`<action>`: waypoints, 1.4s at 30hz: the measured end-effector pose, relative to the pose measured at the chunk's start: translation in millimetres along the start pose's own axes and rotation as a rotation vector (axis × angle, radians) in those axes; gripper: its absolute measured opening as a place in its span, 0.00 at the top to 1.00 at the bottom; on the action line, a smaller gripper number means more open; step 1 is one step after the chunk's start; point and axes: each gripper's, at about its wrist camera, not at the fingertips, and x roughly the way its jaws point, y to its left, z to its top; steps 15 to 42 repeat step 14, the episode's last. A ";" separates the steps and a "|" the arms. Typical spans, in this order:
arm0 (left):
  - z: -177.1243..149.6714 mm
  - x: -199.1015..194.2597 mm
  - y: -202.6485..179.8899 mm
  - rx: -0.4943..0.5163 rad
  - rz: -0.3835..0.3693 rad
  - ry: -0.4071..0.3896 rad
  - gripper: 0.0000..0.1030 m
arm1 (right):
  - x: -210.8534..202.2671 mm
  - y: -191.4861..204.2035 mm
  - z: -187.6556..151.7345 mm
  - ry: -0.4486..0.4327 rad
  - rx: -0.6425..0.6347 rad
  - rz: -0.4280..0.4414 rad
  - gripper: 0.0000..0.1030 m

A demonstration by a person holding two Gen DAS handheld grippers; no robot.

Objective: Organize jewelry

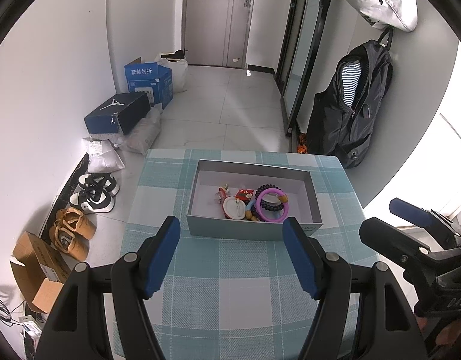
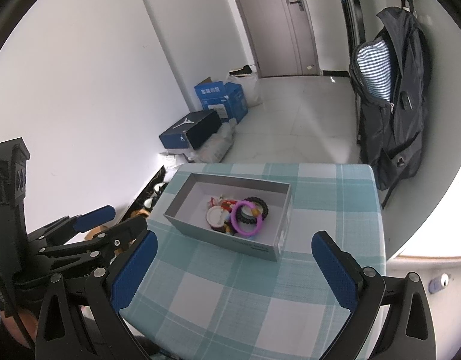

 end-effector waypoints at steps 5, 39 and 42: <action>-0.1 0.1 0.3 0.000 0.000 0.000 0.35 | 0.0 0.2 0.2 -0.001 -0.001 -0.001 0.00; -1.0 0.8 1.2 -0.006 -0.002 -0.002 0.35 | 0.4 -1.8 -0.3 -0.001 0.002 -0.004 0.00; -1.0 0.8 1.2 -0.006 -0.002 -0.002 0.35 | 0.4 -1.8 -0.3 -0.001 0.002 -0.004 0.00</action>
